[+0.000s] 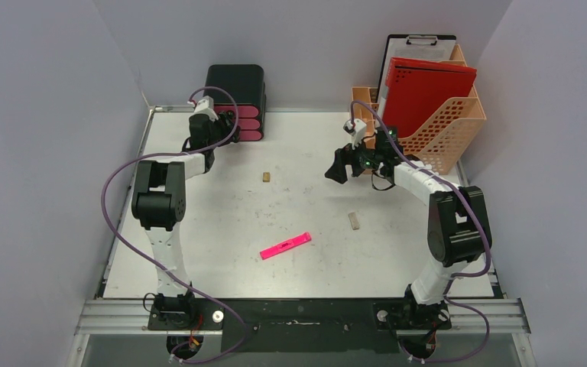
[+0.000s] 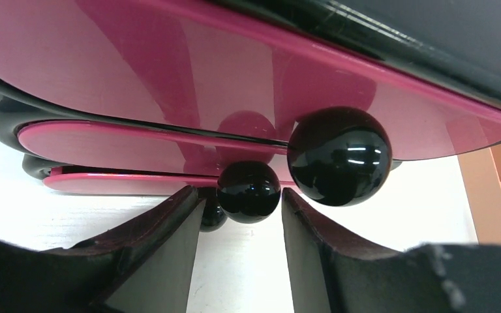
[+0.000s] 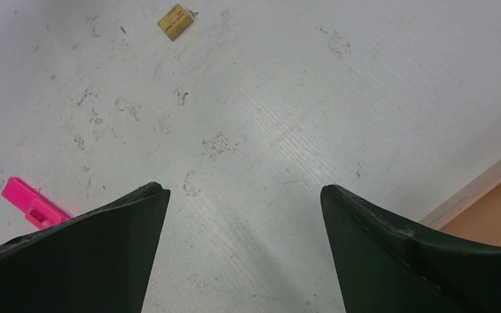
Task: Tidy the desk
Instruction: Open the drawer in the storage box.
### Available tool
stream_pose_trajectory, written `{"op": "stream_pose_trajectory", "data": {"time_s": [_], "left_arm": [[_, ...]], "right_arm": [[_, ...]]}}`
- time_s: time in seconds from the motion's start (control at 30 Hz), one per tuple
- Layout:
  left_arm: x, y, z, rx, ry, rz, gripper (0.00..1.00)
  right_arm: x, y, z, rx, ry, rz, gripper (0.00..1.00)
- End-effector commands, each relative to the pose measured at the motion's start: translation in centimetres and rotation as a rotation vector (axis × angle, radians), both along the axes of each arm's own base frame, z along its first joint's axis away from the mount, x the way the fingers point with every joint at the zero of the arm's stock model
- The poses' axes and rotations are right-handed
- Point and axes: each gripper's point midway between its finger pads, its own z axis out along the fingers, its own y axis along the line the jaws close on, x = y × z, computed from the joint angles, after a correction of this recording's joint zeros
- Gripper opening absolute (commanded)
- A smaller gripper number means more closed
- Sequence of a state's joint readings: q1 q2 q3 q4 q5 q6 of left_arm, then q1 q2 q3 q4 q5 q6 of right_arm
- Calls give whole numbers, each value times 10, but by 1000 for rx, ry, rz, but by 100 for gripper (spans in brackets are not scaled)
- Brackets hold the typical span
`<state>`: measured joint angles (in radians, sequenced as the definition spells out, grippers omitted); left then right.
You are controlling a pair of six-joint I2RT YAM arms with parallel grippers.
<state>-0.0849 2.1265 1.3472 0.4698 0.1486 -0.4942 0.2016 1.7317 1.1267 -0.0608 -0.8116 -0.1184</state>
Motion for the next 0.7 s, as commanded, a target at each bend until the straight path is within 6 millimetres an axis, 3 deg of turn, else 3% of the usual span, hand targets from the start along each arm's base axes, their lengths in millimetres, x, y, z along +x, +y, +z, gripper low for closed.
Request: {"op": "stream_pose_trajectory", "data": {"time_s": [0.0,0.43,0.67], "left_arm": [[13,0,47,-5,-119,-12,45],[18,3,48,14,-115,-6,21],[-6,7,55,7,-104,-3,13]], "right_arm": [[9,1,15,16,-64,9,90],[9,2,14,18,-63,11,90],[8,2,17,20,-70,12,90]]}}
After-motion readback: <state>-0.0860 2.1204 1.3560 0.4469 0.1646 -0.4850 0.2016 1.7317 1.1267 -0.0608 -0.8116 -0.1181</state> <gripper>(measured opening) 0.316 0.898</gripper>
